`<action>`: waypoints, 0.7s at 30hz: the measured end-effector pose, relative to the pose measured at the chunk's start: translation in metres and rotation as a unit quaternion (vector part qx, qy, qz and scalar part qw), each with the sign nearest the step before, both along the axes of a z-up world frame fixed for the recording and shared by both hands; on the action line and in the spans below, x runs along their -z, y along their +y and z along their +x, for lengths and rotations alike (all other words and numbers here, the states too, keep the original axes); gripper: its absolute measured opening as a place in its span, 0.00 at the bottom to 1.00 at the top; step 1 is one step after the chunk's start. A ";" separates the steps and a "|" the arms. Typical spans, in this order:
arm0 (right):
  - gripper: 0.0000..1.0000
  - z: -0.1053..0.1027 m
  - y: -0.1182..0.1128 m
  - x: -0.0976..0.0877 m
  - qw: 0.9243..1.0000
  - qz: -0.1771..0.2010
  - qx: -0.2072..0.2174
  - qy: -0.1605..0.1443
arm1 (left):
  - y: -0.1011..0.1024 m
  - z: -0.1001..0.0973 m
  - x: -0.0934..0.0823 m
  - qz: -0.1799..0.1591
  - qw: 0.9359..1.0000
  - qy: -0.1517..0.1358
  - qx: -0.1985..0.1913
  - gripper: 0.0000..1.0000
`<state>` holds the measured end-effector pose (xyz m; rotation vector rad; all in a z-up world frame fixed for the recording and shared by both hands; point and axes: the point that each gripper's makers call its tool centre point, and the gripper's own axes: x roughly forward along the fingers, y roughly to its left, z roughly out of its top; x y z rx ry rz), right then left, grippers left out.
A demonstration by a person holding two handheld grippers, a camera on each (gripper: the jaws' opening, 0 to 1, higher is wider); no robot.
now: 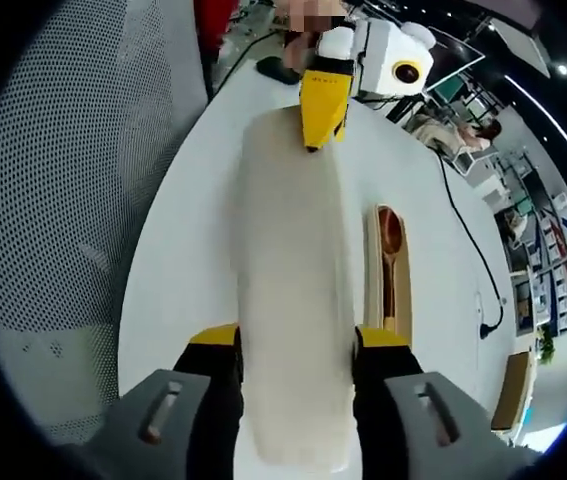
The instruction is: Arrange the utensils inside the cutlery case until each visible utensil rests in its matching compartment.
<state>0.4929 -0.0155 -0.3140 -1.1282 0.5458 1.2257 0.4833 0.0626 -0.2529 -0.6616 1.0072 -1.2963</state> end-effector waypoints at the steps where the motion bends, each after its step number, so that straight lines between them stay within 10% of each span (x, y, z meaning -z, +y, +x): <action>1: 0.40 0.001 -0.002 0.001 1.000 -0.004 0.001 0.000 | 0.001 0.002 0.000 0.000 1.000 -0.001 -0.004 0.12; 11: 0.37 0.021 0.005 -0.001 1.000 -0.015 0.004 0.016 | 0.007 0.007 -0.006 -0.023 1.000 -0.016 -0.014 0.05; 18: 0.42 0.027 0.014 -0.014 1.000 0.008 0.011 0.005 | 0.016 0.020 -0.015 -0.066 0.992 0.090 -0.060 0.04; 21: 0.40 0.026 0.014 -0.018 1.000 0.010 0.012 0.012 | 0.017 0.017 -0.015 -0.069 0.993 0.085 -0.055 0.04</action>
